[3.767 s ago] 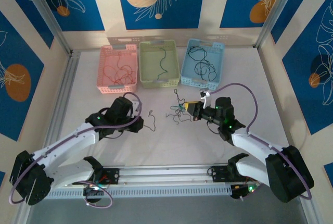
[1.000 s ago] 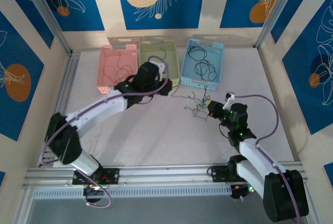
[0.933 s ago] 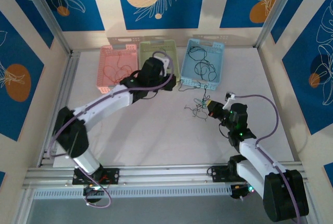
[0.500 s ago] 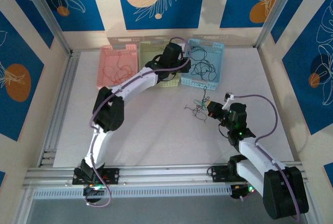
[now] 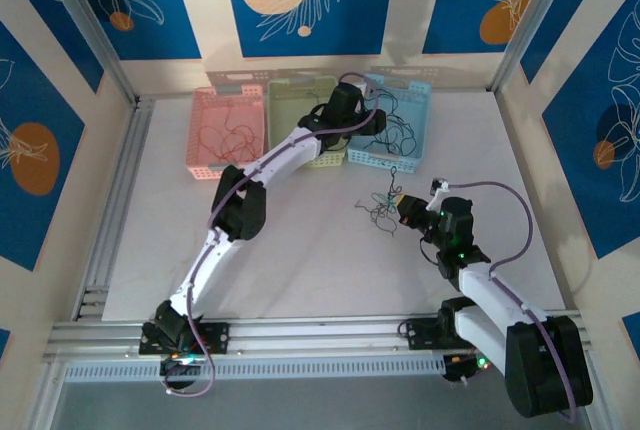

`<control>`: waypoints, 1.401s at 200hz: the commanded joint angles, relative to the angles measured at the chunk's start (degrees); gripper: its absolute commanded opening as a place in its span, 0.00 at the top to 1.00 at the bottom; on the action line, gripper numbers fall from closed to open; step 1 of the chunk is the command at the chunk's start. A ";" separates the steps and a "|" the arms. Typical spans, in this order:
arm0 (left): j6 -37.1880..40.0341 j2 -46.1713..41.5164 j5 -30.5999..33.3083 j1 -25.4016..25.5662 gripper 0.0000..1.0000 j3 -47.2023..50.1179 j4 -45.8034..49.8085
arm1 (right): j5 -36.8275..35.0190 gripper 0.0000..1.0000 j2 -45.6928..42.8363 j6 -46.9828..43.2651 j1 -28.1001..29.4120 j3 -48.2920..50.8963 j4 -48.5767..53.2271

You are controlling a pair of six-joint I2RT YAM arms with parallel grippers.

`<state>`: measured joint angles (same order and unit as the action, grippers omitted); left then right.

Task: Untangle the cables

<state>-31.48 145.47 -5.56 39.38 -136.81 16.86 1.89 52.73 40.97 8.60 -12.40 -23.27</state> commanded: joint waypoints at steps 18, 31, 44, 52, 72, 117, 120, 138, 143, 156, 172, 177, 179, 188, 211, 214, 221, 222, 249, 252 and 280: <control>4.97 -12.73 -2.48 -0.14 0.38 5.40 0.74 | 0.60 1.00 0.09 0.52 -0.18 -0.96 -1.50; 4.90 -20.12 -3.23 -0.05 0.38 14.92 -3.39 | 0.72 1.00 0.04 0.51 -0.21 -0.96 -1.52; 4.77 -27.72 -3.87 0.07 0.38 24.94 -7.60 | 0.83 1.00 0.01 0.51 -0.21 -0.94 -1.51; 5.00 -32.20 -4.27 0.27 0.38 30.95 -9.42 | 1.01 1.00 -0.05 0.39 -0.21 -0.94 -1.50; 5.85 -43.48 -4.64 1.01 0.38 45.50 -12.16 | 2.58 1.00 0.05 -0.14 -0.25 -1.12 -1.98; 4.31 -67.01 -5.24 2.92 0.40 77.65 -17.35 | 9.81 1.00 -0.26 -3.04 0.83 -2.88 -1.81; 3.95 -68.27 -5.45 3.06 0.40 79.35 -17.54 | 10.29 1.00 -0.26 -3.27 1.08 -3.09 -1.86; 2.84 -74.96 -6.75 4.24 0.40 87.36 -17.37 | 13.64 1.00 0.16 -4.87 2.98 -3.93 -2.72; 2.78 -76.55 -6.91 4.67 0.40 89.27 -17.04 | 14.71 1.00 0.43 -5.21 3.59 -4.11 -3.25; 3.22 -80.43 -7.56 5.74 0.40 93.15 -15.98 | 18.03 1.00 1.07 -6.19 5.09 -4.74 -4.57; 3.56 -84.50 -8.08 6.46 0.40 97.09 -14.66 | 20.91 1.00 2.03 -7.34 7.14 -5.53 -5.65; 3.47 -85.48 -8.58 6.46 0.40 98.09 -14.37 | 21.71 1.00 2.28 -7.63 7.69 -5.66 -6.08; 3.48 -85.87 -8.72 6.45 0.40 98.39 -14.37 | 22.09 1.00 2.46 -7.81 7.98 -5.73 -6.31; 3.34 -87.35 -9.71 6.63 0.40 99.81 -14.29 | 23.45 1.00 2.97 -8.20 9.14 -5.99 -7.17; 3.18 -88.26 -12.32 7.50 0.40 100.86 -14.78 | 25.47 1.00 4.38 -10.21 12.05 -6.92 -7.77; 3.32 -88.03 -12.62 7.74 0.40 100.83 -15.02 | 25.60 1.00 4.58 -10.35 12.37 -7.11 -7.76; 3.70 -87.45 -13.20 8.20 0.40 100.60 -15.50 | 26.16 1.00 4.93 -10.82 13.07 -7.40 -7.91; 3.75 -87.37 -13.31 8.27 0.40 100.56 -15.52 | 26.20 1.00 5.01 -10.86 13.13 -7.39 -7.97; 8.11 -83.46 -13.20 10.44 0.39 97.31 -13.41 | 28.54 1.00 6.79 -11.00 13.97 -7.96 -9.05; 8.72 -83.04 -13.00 10.58 0.39 96.94 -13.03 | 28.64 1.00 6.89 -11.00 13.97 -7.98 -9.15; 12.67 -79.38 -10.32 10.72 0.38 95.70 -11.84 | 30.15 1.00 7.58 -10.69 13.95 -8.16 -9.69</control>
<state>-23.99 63.83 -17.12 49.60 -38.59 3.09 28.75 59.92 31.44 22.33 -18.76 -30.72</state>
